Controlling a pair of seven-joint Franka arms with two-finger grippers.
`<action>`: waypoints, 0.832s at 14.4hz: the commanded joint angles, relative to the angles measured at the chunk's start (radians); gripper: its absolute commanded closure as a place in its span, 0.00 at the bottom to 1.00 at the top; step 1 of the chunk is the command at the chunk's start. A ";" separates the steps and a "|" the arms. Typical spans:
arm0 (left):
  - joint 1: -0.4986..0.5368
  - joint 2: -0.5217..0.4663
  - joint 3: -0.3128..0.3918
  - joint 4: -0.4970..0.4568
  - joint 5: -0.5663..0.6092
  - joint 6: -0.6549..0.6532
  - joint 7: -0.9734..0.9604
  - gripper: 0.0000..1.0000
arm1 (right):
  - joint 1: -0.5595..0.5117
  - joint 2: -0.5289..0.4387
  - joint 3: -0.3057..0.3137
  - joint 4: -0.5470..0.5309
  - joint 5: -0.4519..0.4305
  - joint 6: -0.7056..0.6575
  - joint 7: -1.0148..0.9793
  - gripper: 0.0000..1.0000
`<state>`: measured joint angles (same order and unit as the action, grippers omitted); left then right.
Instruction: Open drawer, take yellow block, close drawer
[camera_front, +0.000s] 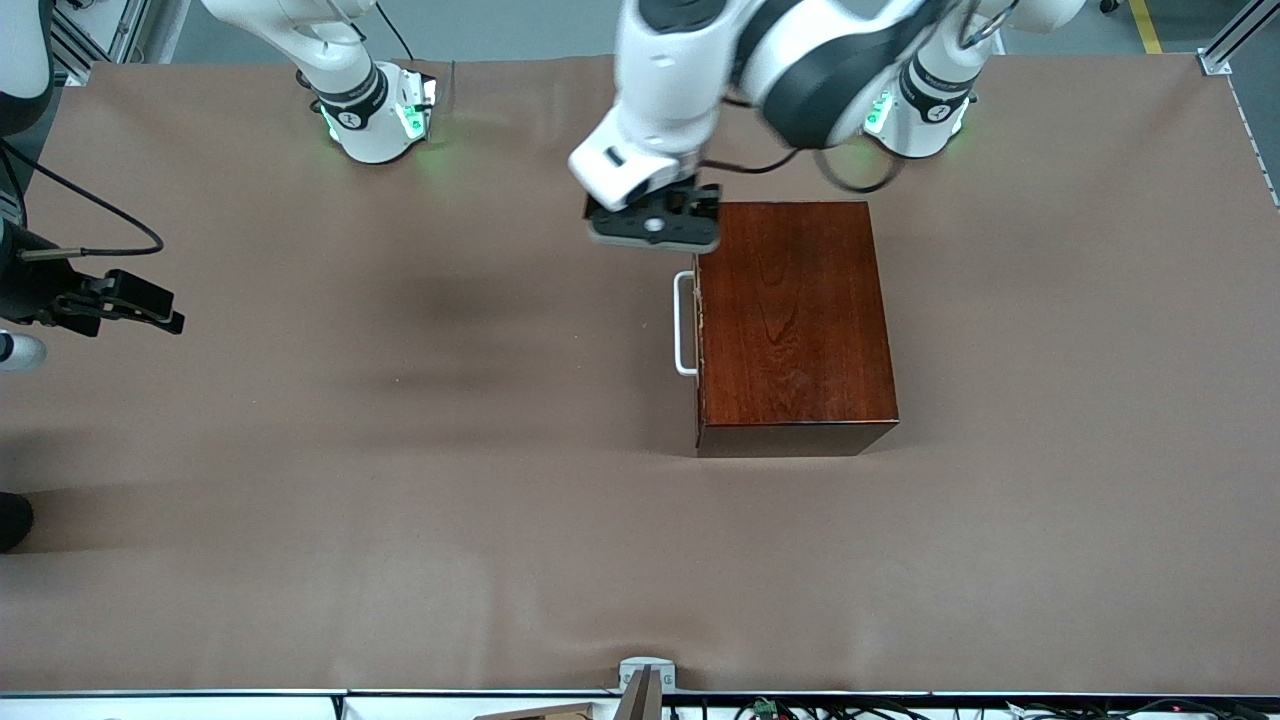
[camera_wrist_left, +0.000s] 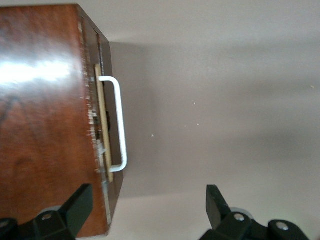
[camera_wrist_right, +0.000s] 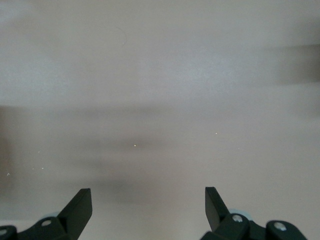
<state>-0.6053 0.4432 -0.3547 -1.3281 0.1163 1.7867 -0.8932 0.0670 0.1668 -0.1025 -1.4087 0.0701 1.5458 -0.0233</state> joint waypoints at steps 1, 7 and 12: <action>-0.118 0.113 0.080 0.061 0.084 0.013 -0.098 0.00 | -0.033 -0.003 0.000 0.005 -0.004 -0.012 0.011 0.00; -0.241 0.230 0.246 0.061 0.086 0.029 -0.092 0.00 | -0.036 -0.003 0.000 -0.001 -0.006 -0.004 0.014 0.00; -0.240 0.262 0.263 0.058 0.089 0.037 -0.055 0.00 | -0.036 -0.001 0.000 -0.001 -0.007 -0.010 0.014 0.00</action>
<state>-0.8366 0.6850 -0.0987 -1.2978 0.1811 1.8243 -0.9590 0.0393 0.1677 -0.1125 -1.4103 0.0697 1.5448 -0.0227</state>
